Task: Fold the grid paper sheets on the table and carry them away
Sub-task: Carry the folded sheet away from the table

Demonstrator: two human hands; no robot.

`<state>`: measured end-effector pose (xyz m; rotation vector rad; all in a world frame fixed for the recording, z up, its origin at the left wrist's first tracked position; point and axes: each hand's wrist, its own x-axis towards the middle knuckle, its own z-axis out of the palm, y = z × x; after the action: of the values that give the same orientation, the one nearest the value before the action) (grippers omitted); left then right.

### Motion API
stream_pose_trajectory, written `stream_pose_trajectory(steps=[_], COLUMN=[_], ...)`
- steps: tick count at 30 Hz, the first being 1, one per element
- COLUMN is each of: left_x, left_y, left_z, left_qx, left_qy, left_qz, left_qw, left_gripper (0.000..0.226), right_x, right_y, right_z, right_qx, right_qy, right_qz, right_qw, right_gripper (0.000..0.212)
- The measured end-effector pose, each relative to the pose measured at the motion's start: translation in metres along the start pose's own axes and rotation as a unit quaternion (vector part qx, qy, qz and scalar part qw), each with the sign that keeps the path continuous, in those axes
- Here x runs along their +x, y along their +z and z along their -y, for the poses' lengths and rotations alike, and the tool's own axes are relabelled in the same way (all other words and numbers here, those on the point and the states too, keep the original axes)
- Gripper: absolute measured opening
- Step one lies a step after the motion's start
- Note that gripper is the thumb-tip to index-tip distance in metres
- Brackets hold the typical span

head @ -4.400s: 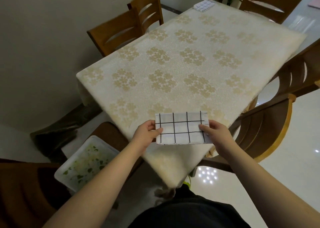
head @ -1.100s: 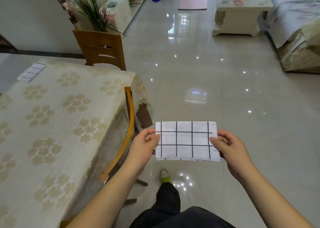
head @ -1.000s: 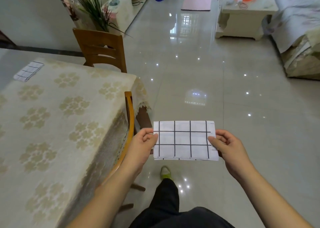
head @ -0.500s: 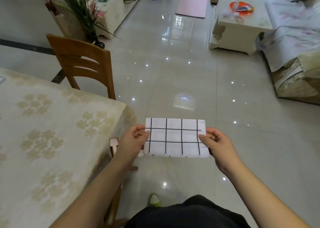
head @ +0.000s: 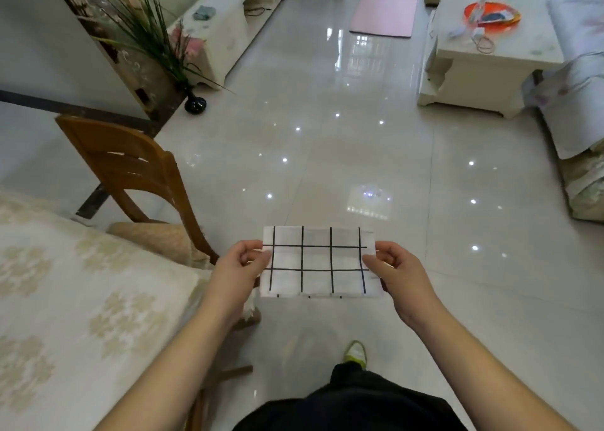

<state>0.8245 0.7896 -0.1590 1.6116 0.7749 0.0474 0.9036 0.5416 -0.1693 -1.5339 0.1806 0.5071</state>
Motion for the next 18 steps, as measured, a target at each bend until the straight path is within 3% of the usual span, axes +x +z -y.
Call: stream_pose_trajectory(steps=[10, 18], left_x=[0.091, 0.196], left_y=[0.014, -0.019], left_z=[-0.056, -0.087], left_qx=[-0.075, -0.093], left_qy=[-0.022, -0.012], left_qz=[-0.062, -0.095], left_qw=[0.995, 0.991], left_gripper=[0.02, 0.02], right_x=[0.127, 0.237], right_y=[0.021, 0.097], right_z=[0.09, 0.135], right_qx=[-0.02, -0.038], right_qy=[-0.009, -0.006], right_qz=[0.069, 0.114], right_qw=[0.997, 0.993], right_gripper=[0.018, 0.016])
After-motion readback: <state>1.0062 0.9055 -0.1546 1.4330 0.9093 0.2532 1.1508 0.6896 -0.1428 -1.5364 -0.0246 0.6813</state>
